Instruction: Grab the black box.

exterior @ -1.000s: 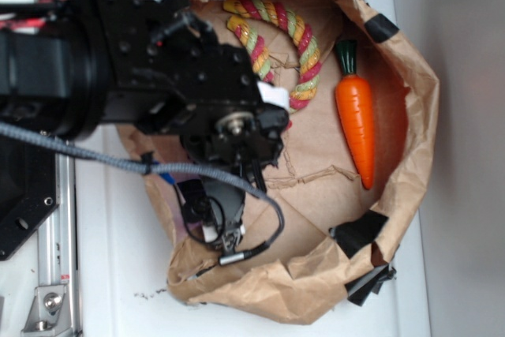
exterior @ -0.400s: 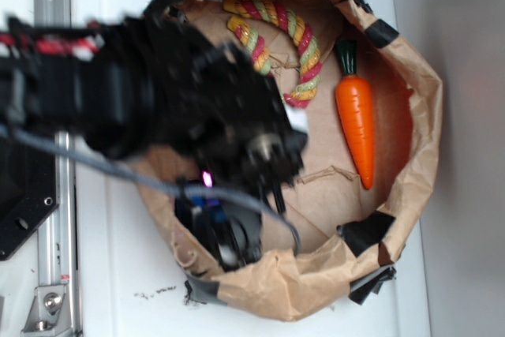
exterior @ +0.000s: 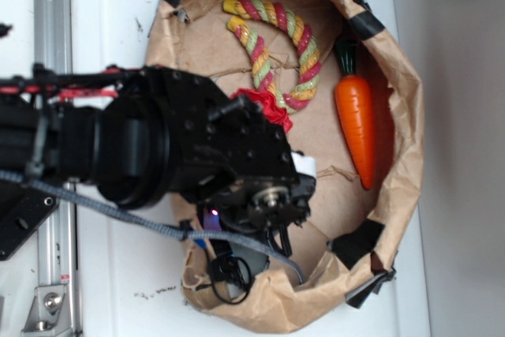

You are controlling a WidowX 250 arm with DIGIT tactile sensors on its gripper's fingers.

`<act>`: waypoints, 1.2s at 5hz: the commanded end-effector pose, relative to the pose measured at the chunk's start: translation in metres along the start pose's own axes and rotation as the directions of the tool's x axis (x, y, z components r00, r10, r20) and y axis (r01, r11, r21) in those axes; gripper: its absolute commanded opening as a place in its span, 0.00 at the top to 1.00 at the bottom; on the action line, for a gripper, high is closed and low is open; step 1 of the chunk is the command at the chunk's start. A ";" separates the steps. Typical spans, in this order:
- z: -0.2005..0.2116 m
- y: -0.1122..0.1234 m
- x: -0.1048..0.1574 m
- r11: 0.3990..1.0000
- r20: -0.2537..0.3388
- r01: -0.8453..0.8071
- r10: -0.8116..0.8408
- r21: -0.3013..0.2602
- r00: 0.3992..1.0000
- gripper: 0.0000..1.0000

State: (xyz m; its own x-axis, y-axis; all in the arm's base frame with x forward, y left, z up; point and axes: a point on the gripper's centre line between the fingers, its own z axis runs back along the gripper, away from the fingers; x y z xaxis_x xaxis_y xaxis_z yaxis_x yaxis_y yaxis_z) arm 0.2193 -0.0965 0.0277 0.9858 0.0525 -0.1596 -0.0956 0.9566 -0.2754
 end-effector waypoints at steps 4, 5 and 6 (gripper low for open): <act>0.145 0.067 0.007 0.999 0.321 0.050 -0.054 0.020 0.946 1.00; 0.152 0.046 0.019 0.995 0.270 0.084 -0.097 0.056 0.958 1.00; 0.145 0.040 0.023 0.988 0.268 0.101 -0.130 0.120 0.955 1.00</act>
